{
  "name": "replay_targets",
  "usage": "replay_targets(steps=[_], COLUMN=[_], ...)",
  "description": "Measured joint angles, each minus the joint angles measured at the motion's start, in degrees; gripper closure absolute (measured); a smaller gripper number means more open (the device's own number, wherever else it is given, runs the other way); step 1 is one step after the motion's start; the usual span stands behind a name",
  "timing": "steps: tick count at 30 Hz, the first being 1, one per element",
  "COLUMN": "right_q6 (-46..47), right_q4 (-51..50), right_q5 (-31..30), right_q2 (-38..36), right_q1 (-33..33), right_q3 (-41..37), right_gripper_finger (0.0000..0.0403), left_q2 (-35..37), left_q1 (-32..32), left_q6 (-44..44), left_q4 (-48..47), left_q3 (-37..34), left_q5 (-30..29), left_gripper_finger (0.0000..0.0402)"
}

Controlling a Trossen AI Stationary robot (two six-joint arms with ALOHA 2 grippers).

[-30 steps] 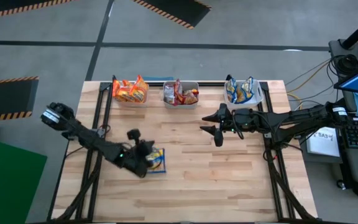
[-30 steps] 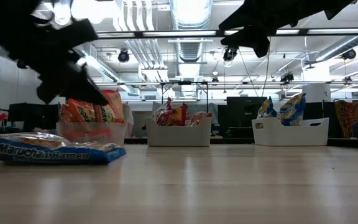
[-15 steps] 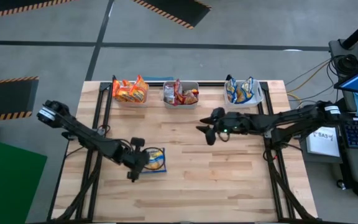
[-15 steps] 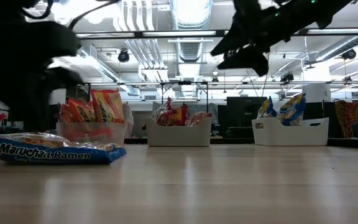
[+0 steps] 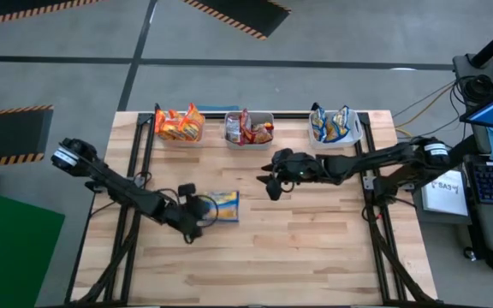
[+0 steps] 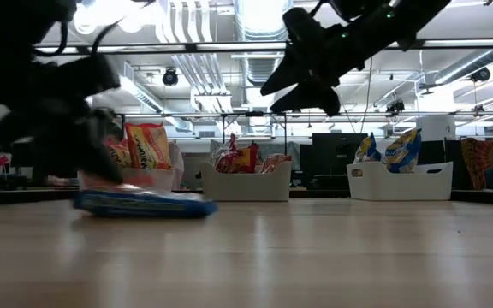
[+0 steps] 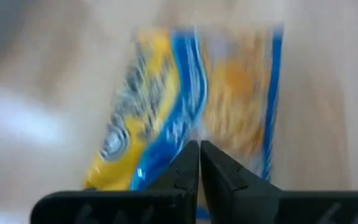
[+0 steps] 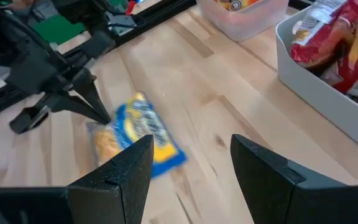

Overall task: Sort Maruchan noodles
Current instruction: Put the blue noodle pack into the white bin

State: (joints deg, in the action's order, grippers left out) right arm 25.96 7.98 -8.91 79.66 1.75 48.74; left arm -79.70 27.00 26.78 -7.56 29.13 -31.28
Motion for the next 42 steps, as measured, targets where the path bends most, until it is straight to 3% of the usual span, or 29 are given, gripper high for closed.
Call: replay_targets(steps=[3,7,11,14,19,25,29,34,42], right_q6=[0.0,1.6,4.2,5.0,8.9,13.0,15.6,16.1,19.6], right_q4=[-0.4,-2.2,-5.6,-6.5,-7.7,-9.8,-8.0,-3.9,-3.4], right_q5=[0.2,0.5,1.1,2.4,4.4,9.1,9.0,8.9,11.5], right_q2=[2.0,4.6,7.2,9.3,13.2,18.6,21.2,23.4,24.6], right_q1=[0.4,1.2,2.1,2.7,3.4,3.6,3.5,3.5,3.6], right_q3=[1.8,4.6,7.2,8.5,10.5,12.8,13.0,12.9,12.9], right_gripper_finger=[0.02,0.02,0.02,0.02,0.02,0.02,0.02,0.02,0.0199], left_q2=[0.0,0.4,0.9,0.8,0.2,0.1,-0.1,-0.5,-3.4], left_q1=[-2.6,-4.9,-4.6,-4.4,-4.1,-3.9,-3.8,-3.8,-3.8], left_q6=[-1.5,-7.9,-12.7,-13.9,-12.5,-8.9,-7.8,-6.7,-5.1], left_q4=[13.6,22.1,19.3,17.7,17.2,16.5,17.0,19.7,21.1], left_q3=[-2.7,-4.3,-3.7,-3.3,-3.6,-4.3,-5.6,-7.4,-8.2], left_q5=[-7.6,-7.4,-6.2,-0.3,8.9,13.7,13.7,7.9,6.3], left_gripper_finger=[0.0401,0.0401,0.0401,0.0401,0.0401,0.0401,0.0401,0.0401,0.0401])
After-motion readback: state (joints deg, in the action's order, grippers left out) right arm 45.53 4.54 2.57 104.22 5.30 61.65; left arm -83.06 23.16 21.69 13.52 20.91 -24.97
